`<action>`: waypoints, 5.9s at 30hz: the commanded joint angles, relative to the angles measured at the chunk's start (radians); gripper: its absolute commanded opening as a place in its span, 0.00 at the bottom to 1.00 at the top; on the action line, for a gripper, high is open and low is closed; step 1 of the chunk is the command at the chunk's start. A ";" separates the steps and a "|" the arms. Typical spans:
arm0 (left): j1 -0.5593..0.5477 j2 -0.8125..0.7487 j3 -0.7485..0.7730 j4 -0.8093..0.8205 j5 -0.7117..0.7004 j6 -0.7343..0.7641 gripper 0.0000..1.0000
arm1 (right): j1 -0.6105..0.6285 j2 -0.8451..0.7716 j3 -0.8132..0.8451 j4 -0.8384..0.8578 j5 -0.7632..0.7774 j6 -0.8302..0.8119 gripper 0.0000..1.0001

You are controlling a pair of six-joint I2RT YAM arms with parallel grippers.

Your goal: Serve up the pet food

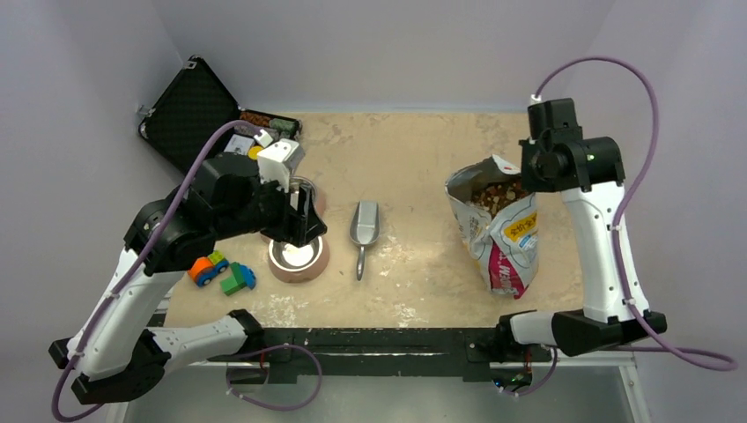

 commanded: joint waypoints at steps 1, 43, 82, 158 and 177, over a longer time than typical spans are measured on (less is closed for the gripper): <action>0.005 0.013 -0.021 0.019 0.039 0.058 0.72 | 0.191 0.004 0.047 0.221 0.146 -0.041 0.00; 0.009 0.245 -0.149 0.177 0.107 -0.375 0.60 | 0.691 -0.388 -0.624 0.422 -0.123 0.077 0.00; -0.004 0.646 -0.660 0.783 0.087 -0.536 0.49 | 0.687 -0.509 -0.590 0.429 -0.192 0.209 0.00; -0.021 0.011 -0.534 0.141 0.699 -0.613 0.00 | 0.688 -0.338 -0.517 0.640 -0.198 0.066 0.00; -0.151 0.370 -0.409 0.311 0.794 -0.683 0.00 | 0.696 -0.522 -0.683 0.804 -0.426 -0.043 0.00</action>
